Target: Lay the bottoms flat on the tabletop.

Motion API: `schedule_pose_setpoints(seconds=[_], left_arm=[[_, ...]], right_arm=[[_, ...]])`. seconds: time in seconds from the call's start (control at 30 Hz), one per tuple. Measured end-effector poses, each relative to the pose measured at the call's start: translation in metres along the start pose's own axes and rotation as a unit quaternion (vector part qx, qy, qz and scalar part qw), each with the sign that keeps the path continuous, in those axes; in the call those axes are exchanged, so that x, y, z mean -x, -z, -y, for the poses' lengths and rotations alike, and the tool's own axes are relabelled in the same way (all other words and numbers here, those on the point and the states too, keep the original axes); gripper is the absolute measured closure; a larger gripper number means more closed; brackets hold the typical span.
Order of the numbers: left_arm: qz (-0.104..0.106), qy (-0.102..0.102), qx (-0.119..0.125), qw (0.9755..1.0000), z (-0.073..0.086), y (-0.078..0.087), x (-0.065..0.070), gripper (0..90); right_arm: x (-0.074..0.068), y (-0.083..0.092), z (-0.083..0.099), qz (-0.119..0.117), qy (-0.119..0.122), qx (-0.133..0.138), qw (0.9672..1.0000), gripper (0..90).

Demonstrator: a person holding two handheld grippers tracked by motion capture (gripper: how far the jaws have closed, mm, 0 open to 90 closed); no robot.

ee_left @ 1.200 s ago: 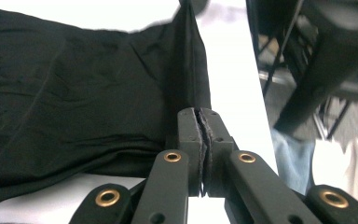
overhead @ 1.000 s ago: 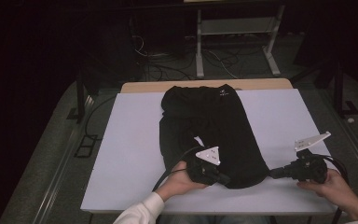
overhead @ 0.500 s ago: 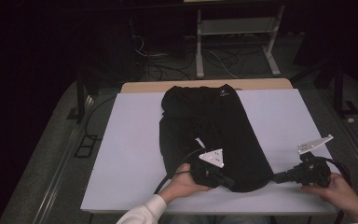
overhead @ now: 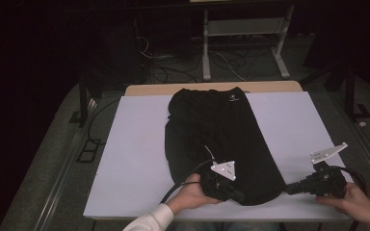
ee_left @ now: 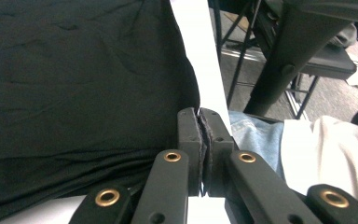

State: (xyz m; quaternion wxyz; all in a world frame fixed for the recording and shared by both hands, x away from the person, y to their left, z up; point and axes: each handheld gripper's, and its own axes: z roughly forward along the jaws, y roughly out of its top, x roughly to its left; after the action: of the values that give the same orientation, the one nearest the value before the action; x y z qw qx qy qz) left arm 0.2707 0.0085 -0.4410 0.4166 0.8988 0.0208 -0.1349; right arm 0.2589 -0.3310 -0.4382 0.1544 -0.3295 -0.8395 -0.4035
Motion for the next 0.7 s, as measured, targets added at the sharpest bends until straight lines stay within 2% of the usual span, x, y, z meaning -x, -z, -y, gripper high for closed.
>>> schedule_pose_setpoints(seconds=[0.33, 0.7], left_arm=[[0.020, -0.008, -0.019, 0.9996, 0.000, -0.010, 0.009, 87.0], [0.048, -0.010, -0.020, 0.9986, -0.001, -0.015, 0.018, 87.0]], right_arm=[[-0.006, 0.002, 0.008, -0.009, 0.003, -0.018, 0.9998, 87.5], [-0.013, 0.004, 0.013, -0.031, 0.009, -0.044, 0.9985, 87.6]])
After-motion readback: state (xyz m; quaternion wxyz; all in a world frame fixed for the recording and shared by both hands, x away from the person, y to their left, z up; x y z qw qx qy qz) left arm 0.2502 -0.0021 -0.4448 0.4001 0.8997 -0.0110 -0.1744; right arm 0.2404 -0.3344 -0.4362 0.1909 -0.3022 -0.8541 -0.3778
